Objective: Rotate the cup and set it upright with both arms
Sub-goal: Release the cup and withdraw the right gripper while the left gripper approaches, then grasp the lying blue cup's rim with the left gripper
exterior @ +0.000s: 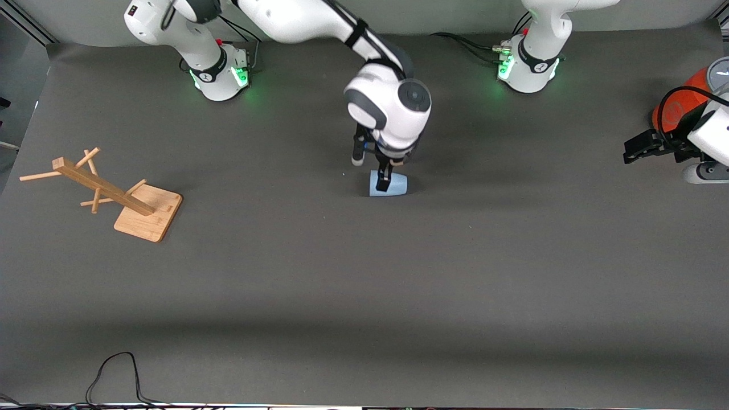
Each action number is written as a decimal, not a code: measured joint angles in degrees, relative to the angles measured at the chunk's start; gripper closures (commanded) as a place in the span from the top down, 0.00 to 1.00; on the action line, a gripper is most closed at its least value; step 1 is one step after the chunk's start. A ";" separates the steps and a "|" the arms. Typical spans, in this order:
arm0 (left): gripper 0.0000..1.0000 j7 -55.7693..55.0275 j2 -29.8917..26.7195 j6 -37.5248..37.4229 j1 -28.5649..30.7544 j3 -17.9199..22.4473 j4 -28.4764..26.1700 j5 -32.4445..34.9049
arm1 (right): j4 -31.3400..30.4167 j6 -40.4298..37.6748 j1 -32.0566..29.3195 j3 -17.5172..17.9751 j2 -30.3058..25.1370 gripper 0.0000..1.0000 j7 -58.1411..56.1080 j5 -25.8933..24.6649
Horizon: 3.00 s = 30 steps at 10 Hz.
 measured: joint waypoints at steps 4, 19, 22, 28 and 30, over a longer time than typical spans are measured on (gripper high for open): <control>1.00 -2.74 1.27 1.93 -3.13 -0.27 -0.17 -0.17 | -0.35 -16.14 -9.44 2.39 -13.87 1.00 -18.27 0.67; 1.00 -64.24 37.90 0.56 -50.76 -0.78 22.85 9.22 | -14.54 -12.95 -62.96 7.75 -35.75 1.00 -146.01 1.15; 1.00 -69.51 45.57 0.59 -56.39 -0.72 25.49 12.58 | -15.84 -11.61 -62.94 7.29 -36.82 1.00 -151.56 1.15; 1.00 -73.80 52.23 3.45 -60.58 -0.21 29.24 17.15 | -16.20 -10.81 -62.90 7.29 -37.24 1.00 -155.14 3.09; 0.90 -73.88 53.37 3.65 -60.56 0.42 30.17 18.54 | -16.22 -10.81 -62.89 7.30 -37.25 1.00 -155.25 3.22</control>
